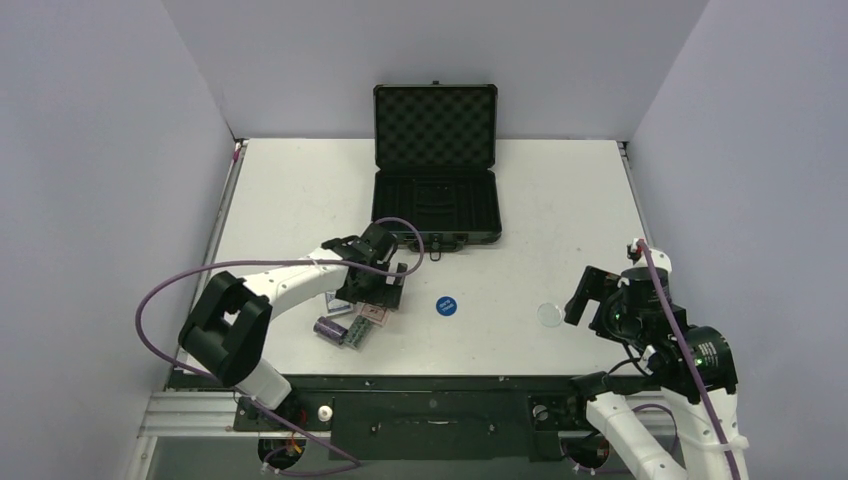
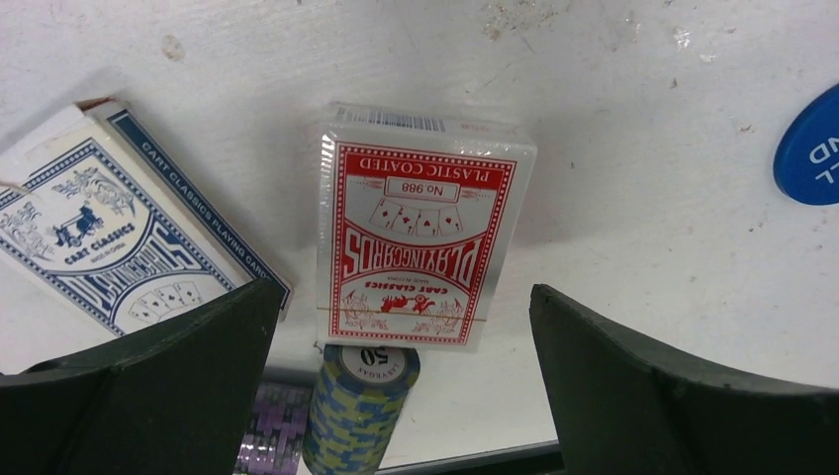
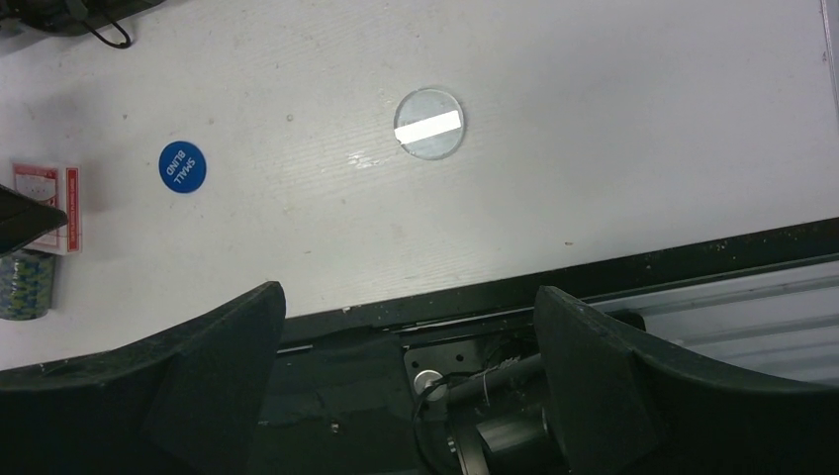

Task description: Pack up texas hold em set

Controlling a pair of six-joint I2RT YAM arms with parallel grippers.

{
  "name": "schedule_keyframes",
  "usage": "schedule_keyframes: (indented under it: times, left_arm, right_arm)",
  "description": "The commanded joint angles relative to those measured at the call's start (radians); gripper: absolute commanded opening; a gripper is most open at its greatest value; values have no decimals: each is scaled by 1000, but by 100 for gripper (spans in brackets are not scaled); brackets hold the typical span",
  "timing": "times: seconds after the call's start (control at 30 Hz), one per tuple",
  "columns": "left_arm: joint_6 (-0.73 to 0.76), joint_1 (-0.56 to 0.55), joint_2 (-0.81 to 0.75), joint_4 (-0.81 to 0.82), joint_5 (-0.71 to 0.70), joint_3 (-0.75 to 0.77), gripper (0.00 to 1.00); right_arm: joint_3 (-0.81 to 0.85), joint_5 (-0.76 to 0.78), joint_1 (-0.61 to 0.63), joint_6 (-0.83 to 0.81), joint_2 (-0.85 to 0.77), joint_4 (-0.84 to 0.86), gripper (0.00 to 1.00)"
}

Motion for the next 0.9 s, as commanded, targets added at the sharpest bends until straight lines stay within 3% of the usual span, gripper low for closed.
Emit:
schedule_keyframes:
  times: [0.0,0.13,0.27,0.5,0.6,0.77,0.87]
  left_arm:
    - [39,6,45,73,24,31,99]
    - [46,3,79,100,22,31,100]
    - [57,2,118,106,-5,48,88]
    - [65,-16,176,100,-58,56,84]
    - [61,-23,187,115,-68,43,72]
    - [60,-34,168,135,-80,26,39]
    - [68,-40,128,132,-81,34,30]
  right_arm:
    - [-13,4,-3,-14,1,14,92]
    - [-19,-3,-3,-20,11,24,92]
    - [-25,-18,-3,-28,25,37,92]
    - [-26,-38,-3,-42,57,67,92]
    - [-25,-43,-3,-45,73,83,92]
    - [-21,-59,-3,-45,105,112,92]
    - [-21,-87,-3,-24,129,148,92]
